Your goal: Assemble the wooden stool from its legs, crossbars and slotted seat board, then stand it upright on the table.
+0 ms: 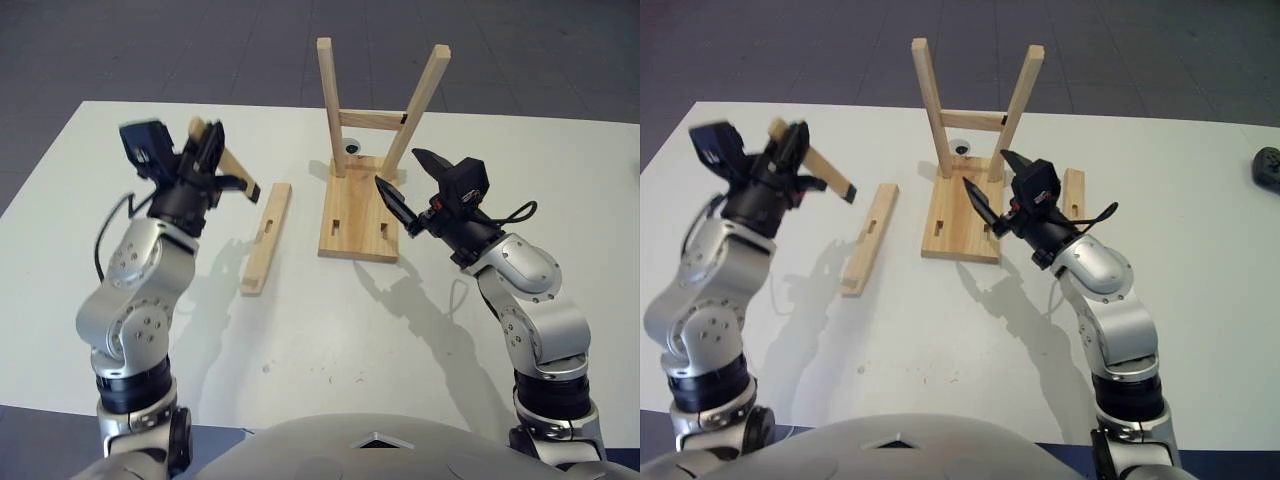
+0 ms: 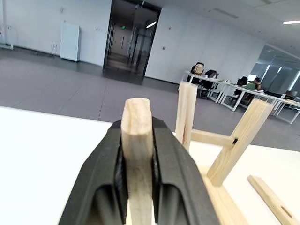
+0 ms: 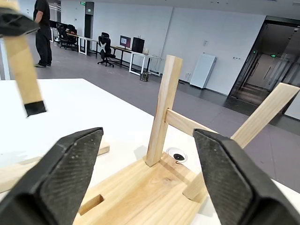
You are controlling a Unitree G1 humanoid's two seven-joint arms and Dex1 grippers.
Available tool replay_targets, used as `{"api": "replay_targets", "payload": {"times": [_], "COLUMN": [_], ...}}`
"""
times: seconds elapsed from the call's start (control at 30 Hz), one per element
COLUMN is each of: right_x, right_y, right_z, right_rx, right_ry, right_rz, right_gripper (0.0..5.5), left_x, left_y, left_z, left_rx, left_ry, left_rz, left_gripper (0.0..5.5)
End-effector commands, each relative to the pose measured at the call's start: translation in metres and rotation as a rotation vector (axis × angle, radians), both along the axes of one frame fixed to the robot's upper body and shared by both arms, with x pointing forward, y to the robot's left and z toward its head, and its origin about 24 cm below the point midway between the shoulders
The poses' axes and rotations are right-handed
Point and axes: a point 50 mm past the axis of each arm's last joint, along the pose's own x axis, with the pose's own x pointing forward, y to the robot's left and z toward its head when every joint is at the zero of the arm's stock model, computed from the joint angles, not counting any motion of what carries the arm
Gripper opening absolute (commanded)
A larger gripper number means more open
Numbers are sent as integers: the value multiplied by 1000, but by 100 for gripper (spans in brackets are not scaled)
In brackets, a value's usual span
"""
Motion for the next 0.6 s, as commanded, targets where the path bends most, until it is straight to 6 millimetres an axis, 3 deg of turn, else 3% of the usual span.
{"api": "replay_targets", "payload": {"times": [0.03,0.27,0.6], "right_x": [-4,-3,-4], "right_y": [-7,-4,0], "right_z": [-2,-4,-9], "right_rx": [-10,-17,-29], "right_ry": [-3,6,19], "right_rz": [-54,-41,-31], "right_gripper": [437,540,540], "left_x": [4,22,38], "left_y": [5,8,6], "left_z": [-31,-47,-43], "left_rx": [-76,-25,-24], "left_ry": [72,53,0], "left_rz": [33,56,40], "left_gripper": [42,42,42]}}
